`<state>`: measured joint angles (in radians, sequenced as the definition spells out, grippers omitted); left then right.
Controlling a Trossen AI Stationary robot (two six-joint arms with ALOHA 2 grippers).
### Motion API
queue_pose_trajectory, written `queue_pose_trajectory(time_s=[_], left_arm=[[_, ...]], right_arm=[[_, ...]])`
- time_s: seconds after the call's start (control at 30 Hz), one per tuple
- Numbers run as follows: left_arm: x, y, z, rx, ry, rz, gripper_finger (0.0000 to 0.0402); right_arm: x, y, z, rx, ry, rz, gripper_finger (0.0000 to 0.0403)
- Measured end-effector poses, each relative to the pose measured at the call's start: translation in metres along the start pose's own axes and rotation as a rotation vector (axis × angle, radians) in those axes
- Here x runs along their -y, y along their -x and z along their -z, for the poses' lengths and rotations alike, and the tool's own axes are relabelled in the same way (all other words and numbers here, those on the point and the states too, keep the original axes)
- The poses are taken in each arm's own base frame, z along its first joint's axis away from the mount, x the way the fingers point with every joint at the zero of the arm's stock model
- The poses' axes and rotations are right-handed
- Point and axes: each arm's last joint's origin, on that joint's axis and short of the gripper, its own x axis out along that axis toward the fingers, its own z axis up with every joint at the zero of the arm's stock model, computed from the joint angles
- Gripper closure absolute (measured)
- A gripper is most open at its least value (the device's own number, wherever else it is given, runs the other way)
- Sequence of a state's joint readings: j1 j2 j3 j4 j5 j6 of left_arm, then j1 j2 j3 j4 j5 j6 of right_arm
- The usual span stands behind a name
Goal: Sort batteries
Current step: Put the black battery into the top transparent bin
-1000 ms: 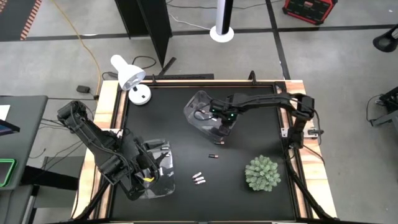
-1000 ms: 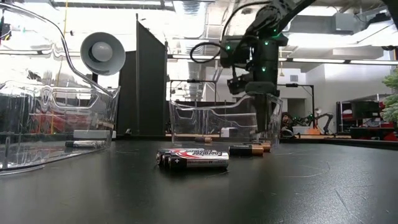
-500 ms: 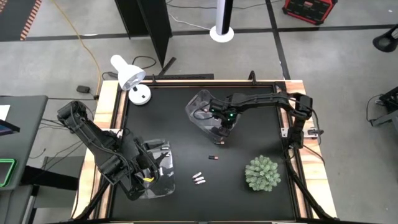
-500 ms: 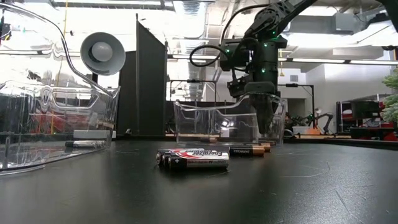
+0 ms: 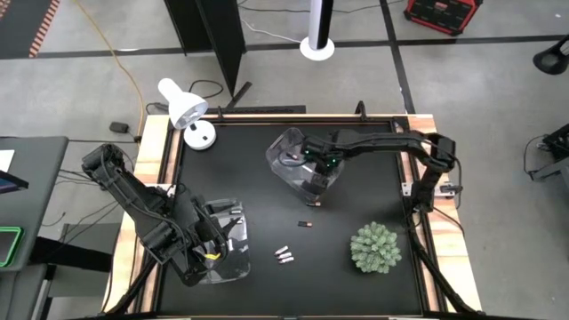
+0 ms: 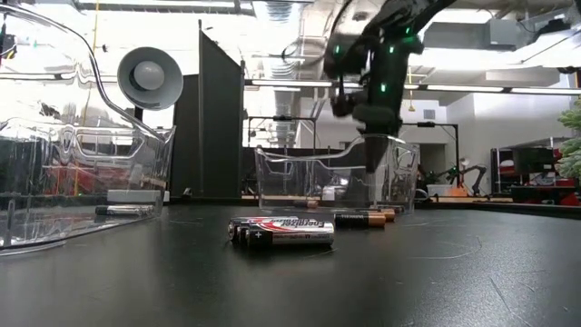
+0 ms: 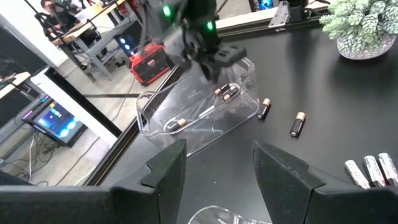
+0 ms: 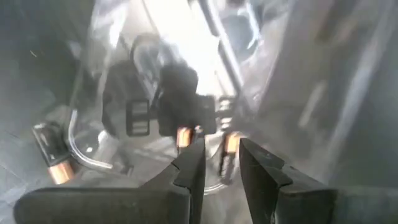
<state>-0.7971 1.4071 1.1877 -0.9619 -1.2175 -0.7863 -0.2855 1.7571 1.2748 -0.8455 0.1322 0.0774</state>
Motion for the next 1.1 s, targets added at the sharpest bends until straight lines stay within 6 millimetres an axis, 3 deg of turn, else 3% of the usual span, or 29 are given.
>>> queue_pose_trajectory(time_s=[0.23,0.37,0.5,0.63,0.8,0.97,1.1], left_arm=[[0.0,0.0,0.0,0.0,0.0,0.0,0.0224],[0.0,0.0,0.0,0.0,-0.001,-0.001,0.0224],[0.0,0.0,0.0,0.01,-0.003,-0.011,0.0224],[-0.001,0.0,0.0,0.01,-0.003,-0.015,0.0224],[-0.001,0.0,0.0,0.01,0.002,-0.016,0.0224],[-0.001,0.0,0.0,0.01,0.009,-0.016,0.0224],[-0.001,0.0,0.0,0.009,0.01,-0.017,0.0224]], right_arm=[[-0.016,0.059,-0.006,0.313,0.091,-0.023,0.0289],[-0.049,0.087,-0.002,0.467,0.21,-0.078,0.0289],[-0.091,0.098,0.008,0.525,0.322,-0.15,0.0289],[-0.129,0.091,0.019,0.492,0.381,-0.202,0.029],[-0.165,0.066,0.029,0.407,0.368,-0.203,0.029],[-0.187,0.027,0.035,0.284,0.35,-0.182,0.029],[-0.192,-0.004,0.037,0.184,0.335,-0.137,0.029]])
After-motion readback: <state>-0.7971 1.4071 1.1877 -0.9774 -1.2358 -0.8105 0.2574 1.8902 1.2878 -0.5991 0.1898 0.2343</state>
